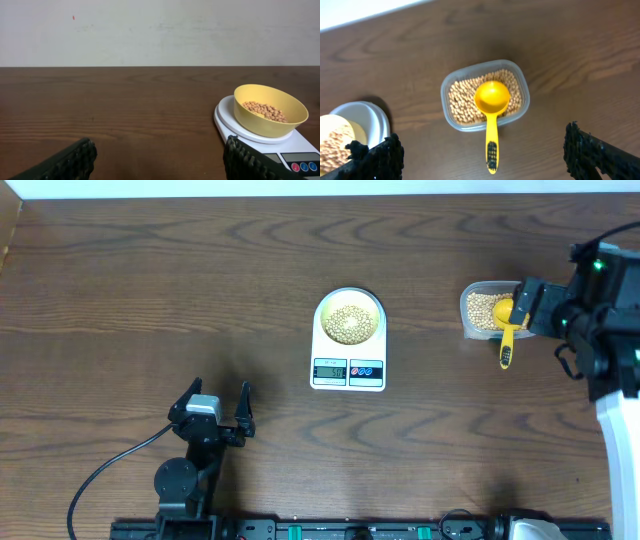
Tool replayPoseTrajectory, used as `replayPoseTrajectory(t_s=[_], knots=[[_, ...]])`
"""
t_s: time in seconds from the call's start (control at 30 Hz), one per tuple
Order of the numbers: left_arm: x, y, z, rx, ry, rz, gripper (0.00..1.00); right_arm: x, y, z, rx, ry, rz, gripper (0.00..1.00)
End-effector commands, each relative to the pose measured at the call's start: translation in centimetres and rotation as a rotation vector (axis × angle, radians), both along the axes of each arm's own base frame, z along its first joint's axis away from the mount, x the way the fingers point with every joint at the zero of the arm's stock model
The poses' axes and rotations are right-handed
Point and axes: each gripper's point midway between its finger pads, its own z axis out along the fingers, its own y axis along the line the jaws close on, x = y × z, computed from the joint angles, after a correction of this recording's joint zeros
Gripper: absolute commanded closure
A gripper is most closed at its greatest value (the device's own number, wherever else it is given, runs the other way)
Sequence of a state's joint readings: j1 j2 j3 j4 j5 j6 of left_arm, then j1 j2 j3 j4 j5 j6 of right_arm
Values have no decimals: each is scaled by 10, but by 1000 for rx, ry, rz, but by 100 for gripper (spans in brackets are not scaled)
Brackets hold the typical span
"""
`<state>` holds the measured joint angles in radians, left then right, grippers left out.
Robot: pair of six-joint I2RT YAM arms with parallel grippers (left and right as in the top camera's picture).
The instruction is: Scoop item into bowl and weigh 50g on scale
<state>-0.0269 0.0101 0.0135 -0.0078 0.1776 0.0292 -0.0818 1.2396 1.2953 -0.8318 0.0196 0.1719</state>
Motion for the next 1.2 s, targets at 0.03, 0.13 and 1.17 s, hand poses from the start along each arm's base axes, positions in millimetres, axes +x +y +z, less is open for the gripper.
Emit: replayPoseTrajectory(t_s=[0.03, 0.13, 1.17], knots=[[-2, -2, -15, -2, 51, -12, 17, -13, 3, 34, -3, -104, 1, 1], [-2, -2, -15, -2, 51, -12, 17, -24, 4, 52, -7, -163, 2, 1], [-2, -2, -15, -2, 51, -12, 16, -94, 21, 11, -169, -794, 98, 1]])
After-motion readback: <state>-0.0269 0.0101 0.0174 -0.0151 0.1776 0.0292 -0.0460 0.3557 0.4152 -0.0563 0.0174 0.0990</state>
